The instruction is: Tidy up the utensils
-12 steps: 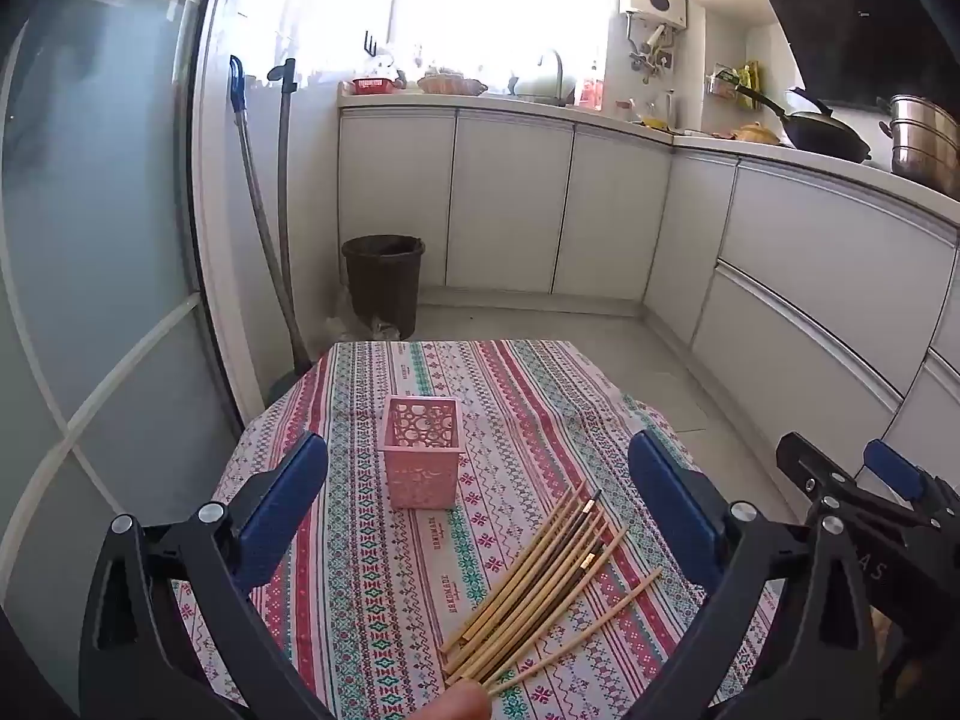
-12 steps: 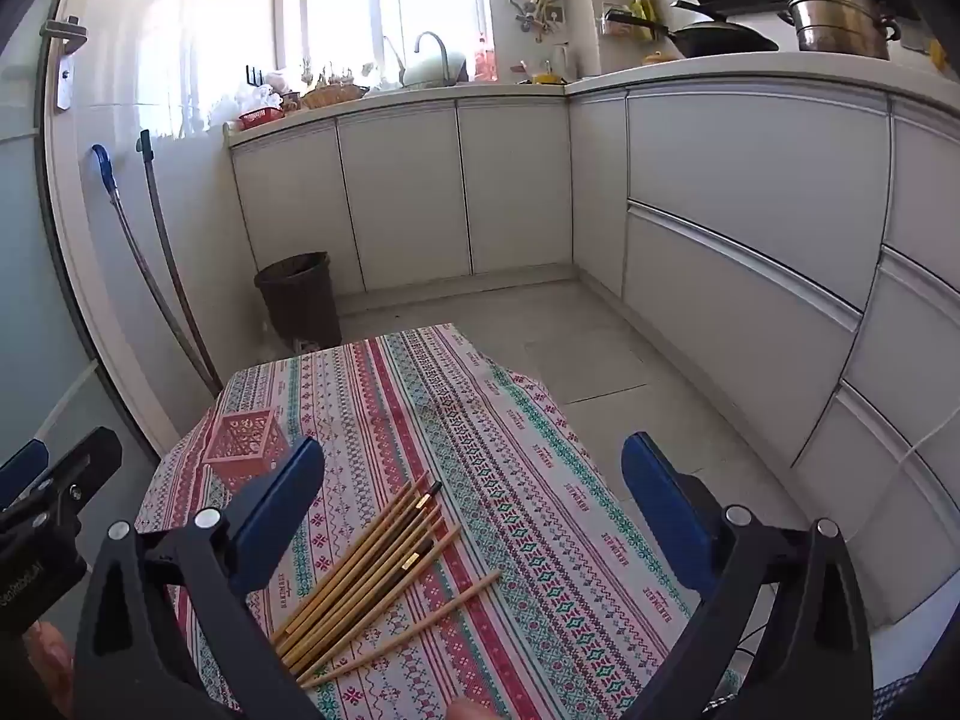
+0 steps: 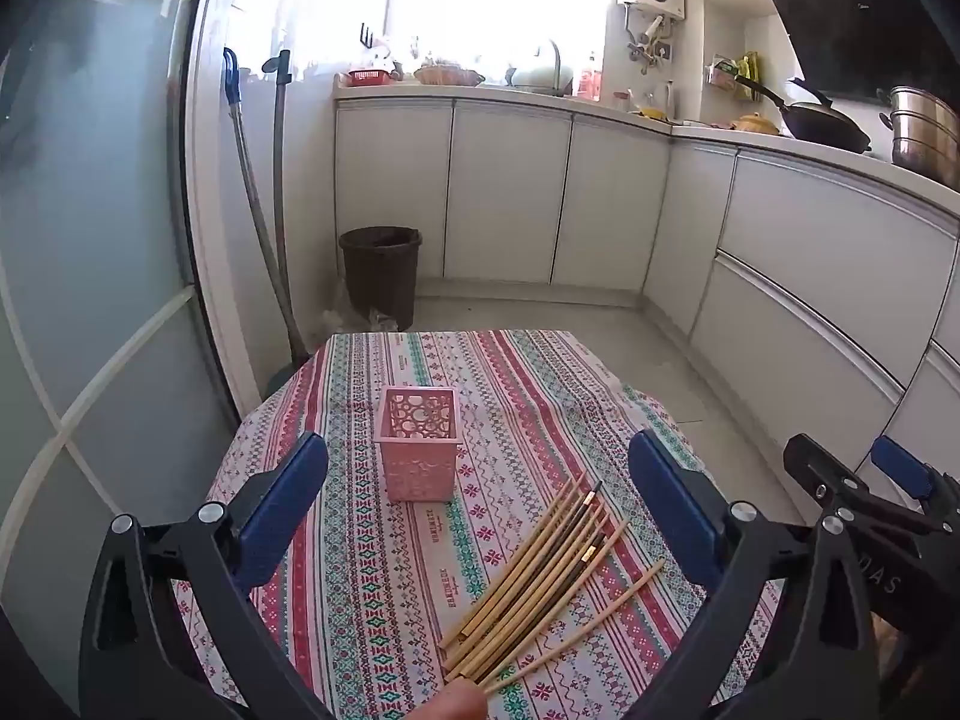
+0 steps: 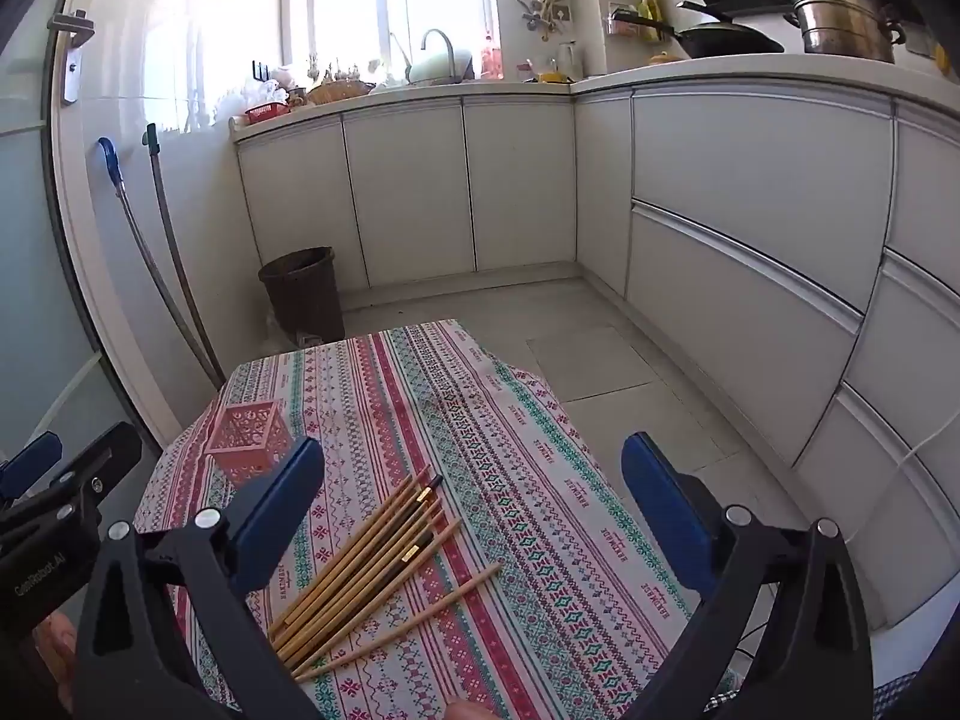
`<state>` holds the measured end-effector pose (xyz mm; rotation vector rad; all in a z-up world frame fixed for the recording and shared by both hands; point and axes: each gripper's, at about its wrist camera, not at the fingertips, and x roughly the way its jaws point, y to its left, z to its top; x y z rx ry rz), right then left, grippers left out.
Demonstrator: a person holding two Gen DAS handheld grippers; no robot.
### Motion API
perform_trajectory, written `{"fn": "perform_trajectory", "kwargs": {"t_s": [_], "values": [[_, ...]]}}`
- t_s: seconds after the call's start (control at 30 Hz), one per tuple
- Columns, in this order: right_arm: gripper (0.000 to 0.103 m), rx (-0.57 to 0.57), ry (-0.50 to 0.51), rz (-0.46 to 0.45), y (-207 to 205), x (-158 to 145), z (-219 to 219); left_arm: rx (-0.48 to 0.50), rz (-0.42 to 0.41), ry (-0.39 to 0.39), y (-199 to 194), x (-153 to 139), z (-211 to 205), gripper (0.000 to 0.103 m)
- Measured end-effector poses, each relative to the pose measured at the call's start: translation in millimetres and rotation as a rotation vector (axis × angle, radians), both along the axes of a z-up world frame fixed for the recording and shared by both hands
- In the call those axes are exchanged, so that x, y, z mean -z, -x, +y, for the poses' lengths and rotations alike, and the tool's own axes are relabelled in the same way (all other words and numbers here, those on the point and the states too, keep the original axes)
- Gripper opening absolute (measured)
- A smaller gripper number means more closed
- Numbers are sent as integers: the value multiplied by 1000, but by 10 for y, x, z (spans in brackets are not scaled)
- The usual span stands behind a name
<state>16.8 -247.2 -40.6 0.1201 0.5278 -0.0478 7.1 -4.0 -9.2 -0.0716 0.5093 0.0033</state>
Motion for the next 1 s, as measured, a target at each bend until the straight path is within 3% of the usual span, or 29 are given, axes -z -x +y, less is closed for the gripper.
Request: {"fn": "perform_trajectory", "kwargs": {"t_s": [1.0], "values": [[97,4,-6,35,-66,94,-14,-28,23,9,-36,74,23,96]]}}
